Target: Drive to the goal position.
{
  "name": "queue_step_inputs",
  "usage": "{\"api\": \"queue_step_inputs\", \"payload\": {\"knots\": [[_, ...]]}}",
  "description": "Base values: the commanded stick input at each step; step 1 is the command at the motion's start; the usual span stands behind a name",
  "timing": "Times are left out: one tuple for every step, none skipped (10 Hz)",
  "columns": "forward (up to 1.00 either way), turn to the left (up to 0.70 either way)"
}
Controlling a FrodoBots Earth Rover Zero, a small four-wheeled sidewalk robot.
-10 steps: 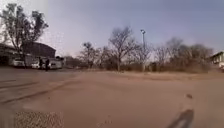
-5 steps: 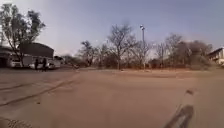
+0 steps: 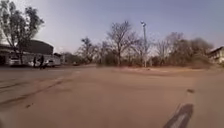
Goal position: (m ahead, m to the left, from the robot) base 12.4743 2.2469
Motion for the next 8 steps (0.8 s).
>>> {"api": "queue_step_inputs", "payload": {"knots": [[0.7,0.0],[0.7,0.0],[0.7,0.0],[0.7,0.0],[0.7,0.0],[0.7,0.0],[0.7,0.0],[0.7,0.0]]}}
